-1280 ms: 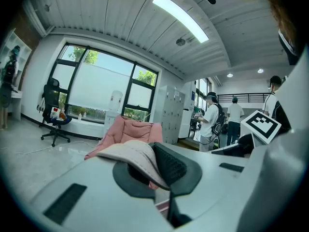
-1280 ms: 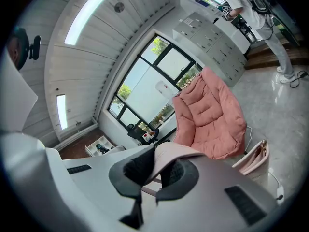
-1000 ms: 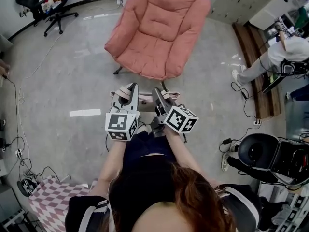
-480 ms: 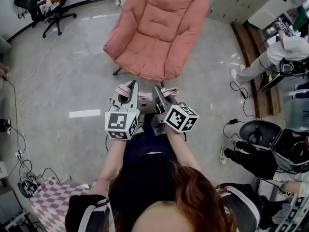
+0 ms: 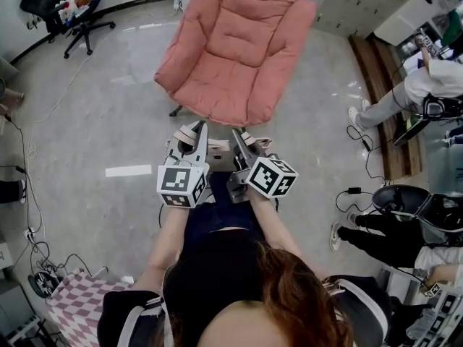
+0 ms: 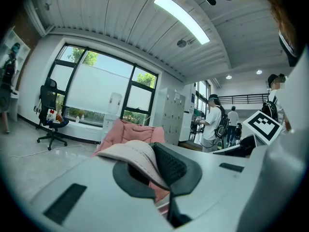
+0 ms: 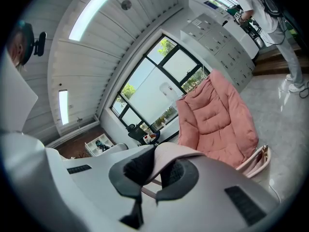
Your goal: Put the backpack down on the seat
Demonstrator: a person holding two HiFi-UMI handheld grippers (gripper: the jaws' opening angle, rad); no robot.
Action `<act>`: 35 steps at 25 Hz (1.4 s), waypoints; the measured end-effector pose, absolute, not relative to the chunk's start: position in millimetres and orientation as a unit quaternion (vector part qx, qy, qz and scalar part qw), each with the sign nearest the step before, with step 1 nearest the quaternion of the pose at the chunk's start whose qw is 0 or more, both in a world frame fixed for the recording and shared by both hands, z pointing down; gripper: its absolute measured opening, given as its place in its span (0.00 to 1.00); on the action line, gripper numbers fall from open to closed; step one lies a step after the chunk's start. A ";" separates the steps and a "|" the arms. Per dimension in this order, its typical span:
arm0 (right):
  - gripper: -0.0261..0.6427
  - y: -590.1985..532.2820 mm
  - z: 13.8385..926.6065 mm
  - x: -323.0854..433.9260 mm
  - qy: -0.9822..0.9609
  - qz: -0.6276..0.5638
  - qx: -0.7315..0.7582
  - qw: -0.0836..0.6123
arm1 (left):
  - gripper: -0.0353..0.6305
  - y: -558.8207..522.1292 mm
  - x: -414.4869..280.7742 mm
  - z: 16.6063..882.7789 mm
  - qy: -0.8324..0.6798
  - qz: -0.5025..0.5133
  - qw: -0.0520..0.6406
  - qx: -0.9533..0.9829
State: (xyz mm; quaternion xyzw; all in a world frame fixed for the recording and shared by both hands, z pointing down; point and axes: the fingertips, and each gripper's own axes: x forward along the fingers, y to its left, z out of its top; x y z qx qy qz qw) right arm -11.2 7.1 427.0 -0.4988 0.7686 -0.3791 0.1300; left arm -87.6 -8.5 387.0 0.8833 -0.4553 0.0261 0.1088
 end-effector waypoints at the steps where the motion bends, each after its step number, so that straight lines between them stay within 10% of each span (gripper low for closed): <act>1: 0.09 2.9 427.6 -10.1 0.768 -0.380 -0.499 0.130 | 0.08 -13.1 -86.4 387.5 -0.455 0.026 0.109 0.883; 35: 0.09 -237.8 432.1 27.7 0.778 -0.418 -0.456 0.109 | 0.08 -243.2 -47.9 389.4 -0.494 0.043 0.126 0.859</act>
